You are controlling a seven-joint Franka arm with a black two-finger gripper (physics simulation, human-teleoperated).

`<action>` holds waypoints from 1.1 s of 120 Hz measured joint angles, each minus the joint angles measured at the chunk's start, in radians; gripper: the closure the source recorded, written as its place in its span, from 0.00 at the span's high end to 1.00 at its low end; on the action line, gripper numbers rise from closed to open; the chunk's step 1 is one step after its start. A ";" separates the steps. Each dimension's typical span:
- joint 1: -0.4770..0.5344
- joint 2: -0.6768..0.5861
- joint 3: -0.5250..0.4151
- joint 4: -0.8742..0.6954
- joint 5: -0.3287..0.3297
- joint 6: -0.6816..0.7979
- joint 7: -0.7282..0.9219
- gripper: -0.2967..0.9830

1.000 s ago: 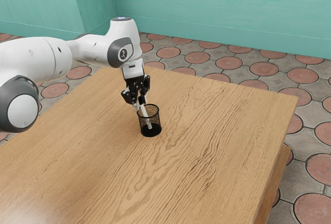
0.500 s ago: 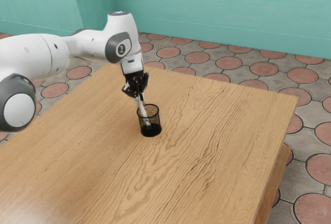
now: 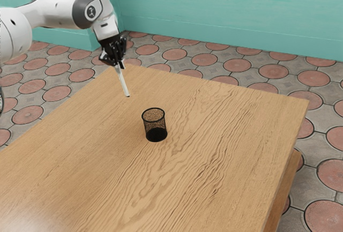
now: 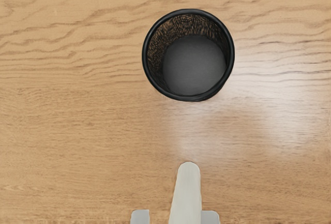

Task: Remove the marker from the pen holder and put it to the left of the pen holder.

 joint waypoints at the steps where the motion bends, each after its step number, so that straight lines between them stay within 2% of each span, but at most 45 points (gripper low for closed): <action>1: 0.003 0.004 0.000 0.000 0.000 -0.001 0.000 0.15; 26: 0.053 0.104 0.004 -0.001 -0.003 -0.013 0.004 0.15; 52: 0.084 0.147 0.004 -0.001 -0.057 -0.016 0.008 0.15; 60: 0.102 0.165 0.005 -0.001 -0.100 -0.017 0.010 0.15; 96: 0.185 0.223 0.017 -0.014 -0.387 -0.019 0.064 0.16; 128: 0.228 0.261 0.048 -0.019 -0.553 -0.021 0.145 0.16; 132: 0.228 0.264 0.050 -0.019 -0.563 -0.024 0.156 0.20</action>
